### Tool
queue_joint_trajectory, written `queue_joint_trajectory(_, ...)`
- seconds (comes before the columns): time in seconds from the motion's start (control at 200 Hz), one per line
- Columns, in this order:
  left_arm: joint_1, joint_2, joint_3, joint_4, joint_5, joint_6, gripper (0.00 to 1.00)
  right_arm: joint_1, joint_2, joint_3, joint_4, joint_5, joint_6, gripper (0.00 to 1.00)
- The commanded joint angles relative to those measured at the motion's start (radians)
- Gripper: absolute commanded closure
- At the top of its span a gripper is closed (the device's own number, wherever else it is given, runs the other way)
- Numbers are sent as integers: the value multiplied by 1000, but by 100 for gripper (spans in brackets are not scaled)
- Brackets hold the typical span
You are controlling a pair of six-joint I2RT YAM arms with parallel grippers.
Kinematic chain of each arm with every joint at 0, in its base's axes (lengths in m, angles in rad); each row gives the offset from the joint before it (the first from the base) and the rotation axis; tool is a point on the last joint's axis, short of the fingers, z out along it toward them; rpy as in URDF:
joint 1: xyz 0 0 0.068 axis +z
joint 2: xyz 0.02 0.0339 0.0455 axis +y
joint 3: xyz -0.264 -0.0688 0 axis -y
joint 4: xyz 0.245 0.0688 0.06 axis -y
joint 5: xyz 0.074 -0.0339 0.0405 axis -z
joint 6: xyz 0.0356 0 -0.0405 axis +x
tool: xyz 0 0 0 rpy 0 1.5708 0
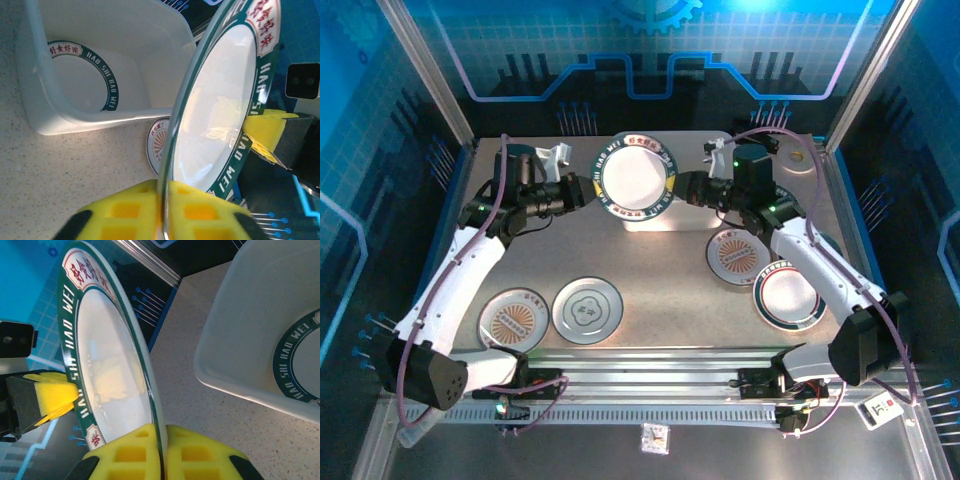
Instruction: Place the plates into the plastic bin on the countertop
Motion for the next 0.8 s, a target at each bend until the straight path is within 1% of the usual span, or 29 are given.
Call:
queue_joint_trajectory(0.0,-7,-2,26,19,-4,11,75,10,20,46,-36,31,-35,94)
queue_joint_trajectory(0.085,-6,-15,23,11,-51,20,54,3,45,80,-31,23,-26,96)
queue_joint_trajectory(0.185,11,-21,34,-1,-72,33,34,-3,97,173,-74,4,-39,97)
queue_joint_trajectory(0.29,65,-45,26,-2,-102,23,17,-17,173,292,-145,-5,-65,99)
queue_joint_trajectory(0.365,133,-74,-5,16,-97,2,13,-36,232,361,-178,-5,-77,99)
queue_joint_trajectory(0.45,212,-103,-52,44,-55,-8,12,-66,318,458,-225,-17,-86,100)
queue_joint_trajectory(0.52,257,-112,-74,31,-37,6,11,-87,391,543,-272,-20,-112,100)
queue_joint_trajectory(0.635,295,-110,-105,0,-29,37,11,-123,491,642,-339,-14,-147,100)
queue_joint_trajectory(0.795,327,-102,-164,21,-14,33,11,-155,595,728,-419,-27,-196,100)
